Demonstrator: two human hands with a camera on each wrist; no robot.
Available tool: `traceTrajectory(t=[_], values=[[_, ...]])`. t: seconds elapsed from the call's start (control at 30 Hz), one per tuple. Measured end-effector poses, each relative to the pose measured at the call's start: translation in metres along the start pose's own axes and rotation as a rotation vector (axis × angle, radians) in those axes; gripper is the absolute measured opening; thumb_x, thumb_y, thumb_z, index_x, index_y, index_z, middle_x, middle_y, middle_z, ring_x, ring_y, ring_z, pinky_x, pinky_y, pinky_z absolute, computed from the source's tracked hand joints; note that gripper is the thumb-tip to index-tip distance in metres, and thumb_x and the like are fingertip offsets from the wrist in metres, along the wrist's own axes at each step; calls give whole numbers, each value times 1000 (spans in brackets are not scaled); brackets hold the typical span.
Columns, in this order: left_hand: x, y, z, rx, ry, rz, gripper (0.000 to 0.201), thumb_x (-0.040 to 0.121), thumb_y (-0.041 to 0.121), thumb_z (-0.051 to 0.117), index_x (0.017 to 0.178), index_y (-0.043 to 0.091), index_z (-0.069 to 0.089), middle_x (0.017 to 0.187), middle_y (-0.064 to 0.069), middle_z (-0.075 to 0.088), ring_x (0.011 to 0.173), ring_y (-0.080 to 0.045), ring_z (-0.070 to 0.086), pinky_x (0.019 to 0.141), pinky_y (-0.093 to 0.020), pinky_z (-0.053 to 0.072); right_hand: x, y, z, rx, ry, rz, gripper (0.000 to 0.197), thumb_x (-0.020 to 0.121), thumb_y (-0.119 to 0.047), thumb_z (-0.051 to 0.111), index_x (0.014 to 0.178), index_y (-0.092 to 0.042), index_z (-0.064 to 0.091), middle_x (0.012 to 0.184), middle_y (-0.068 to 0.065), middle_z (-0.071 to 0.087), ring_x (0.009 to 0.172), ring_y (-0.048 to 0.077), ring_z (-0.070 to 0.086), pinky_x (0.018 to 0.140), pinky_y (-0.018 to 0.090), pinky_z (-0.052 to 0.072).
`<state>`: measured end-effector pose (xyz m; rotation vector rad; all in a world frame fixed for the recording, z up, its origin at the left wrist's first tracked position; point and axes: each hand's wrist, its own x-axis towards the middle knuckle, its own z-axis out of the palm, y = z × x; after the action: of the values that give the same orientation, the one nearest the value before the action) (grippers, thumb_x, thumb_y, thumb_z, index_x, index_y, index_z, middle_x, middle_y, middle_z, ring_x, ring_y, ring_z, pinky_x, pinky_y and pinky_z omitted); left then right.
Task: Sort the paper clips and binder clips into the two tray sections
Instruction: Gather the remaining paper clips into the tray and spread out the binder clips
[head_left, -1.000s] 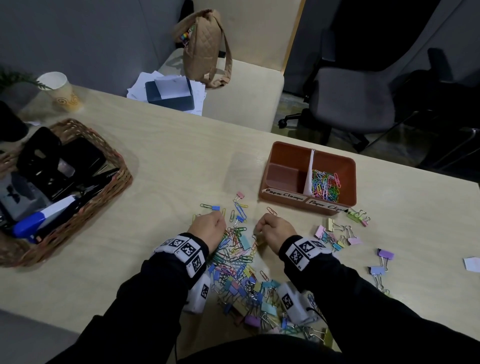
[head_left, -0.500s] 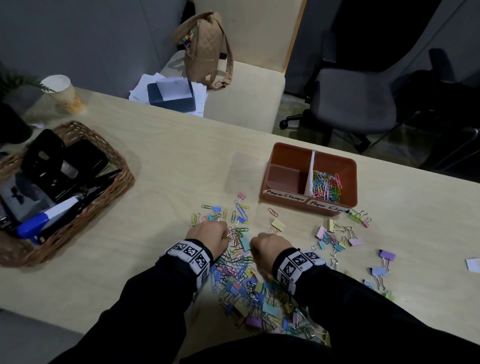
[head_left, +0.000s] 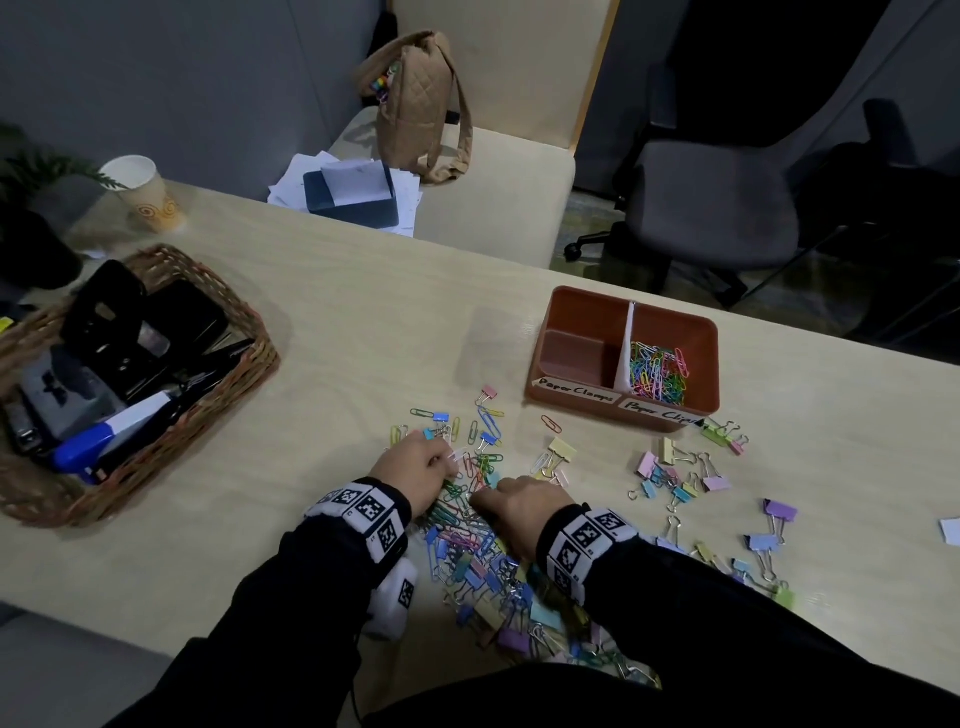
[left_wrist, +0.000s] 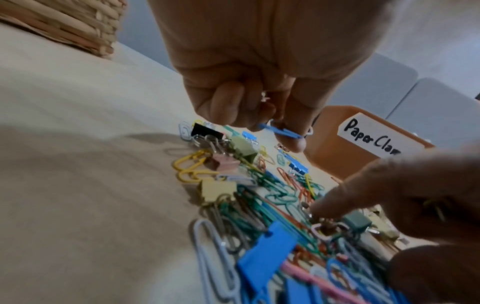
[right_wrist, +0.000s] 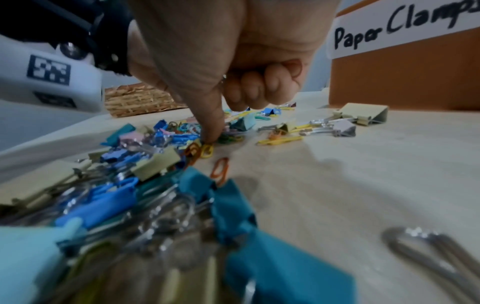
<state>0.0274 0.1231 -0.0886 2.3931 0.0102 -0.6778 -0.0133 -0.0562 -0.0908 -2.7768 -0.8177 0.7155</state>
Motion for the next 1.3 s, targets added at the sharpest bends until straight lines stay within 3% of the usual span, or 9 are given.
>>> traceTrajectory(t=[0.07,0.17,0.27,0.4,0.53,0.7,0.9,1.1,1.3], values=[[-1,0,-1,-108,-10,-50,31,92,19,54,63,29,59,107,-10,57,102,-25,57,88,-33,44,0,-1,-1,-4,-29,11,29,96,-13,47,124,-12,51,110,11,58,102,30,55,83,39,46],[-1,-1,-1,-299,-63,-120,28,88,18,49,63,23,62,111,-28,60,105,-44,57,92,-49,45,-2,-2,-2,-16,-82,27,31,93,-7,48,124,-7,49,118,13,56,108,31,52,90,41,45],[-5,1,1,-371,-81,-126,31,94,12,44,68,19,58,72,-3,56,80,-27,51,77,-39,44,-6,-3,1,-20,-76,10,30,94,-9,47,124,-6,49,119,13,55,109,32,51,89,41,43],[-8,4,4,-298,-76,-89,32,97,12,41,68,20,52,82,0,56,85,-22,52,82,-30,40,-12,4,2,37,8,42,23,93,-14,50,115,-12,56,110,7,57,103,28,54,82,34,44],[-10,8,5,-279,-90,-57,33,98,10,39,68,20,48,76,-1,55,76,-19,50,71,-27,38,-22,12,-6,346,158,276,14,97,-24,48,101,-16,58,101,0,56,93,21,56,84,32,46],[-17,34,5,-501,-165,9,34,101,7,33,69,12,44,57,0,43,51,-13,37,47,-16,35,-35,31,-19,685,265,510,14,100,-18,43,86,-18,48,89,-1,51,82,17,50,73,26,34],[-14,79,11,-481,-206,138,35,103,19,36,70,14,45,52,5,42,38,-1,35,43,-13,32,-54,56,-48,1281,366,478,26,100,-5,40,76,-13,49,62,3,55,49,11,36,44,17,29],[4,133,13,-412,-198,258,37,102,24,39,66,18,46,54,4,43,41,-2,36,51,-21,32,-76,80,-69,1677,426,472,25,98,-4,38,76,-14,46,54,2,41,44,10,34,40,20,22],[33,194,29,-277,-164,209,39,100,28,43,64,19,53,52,4,50,44,-12,42,49,-24,30,-88,121,-90,1332,574,729,25,97,-9,49,74,-14,56,56,4,47,41,14,37,34,16,27]])
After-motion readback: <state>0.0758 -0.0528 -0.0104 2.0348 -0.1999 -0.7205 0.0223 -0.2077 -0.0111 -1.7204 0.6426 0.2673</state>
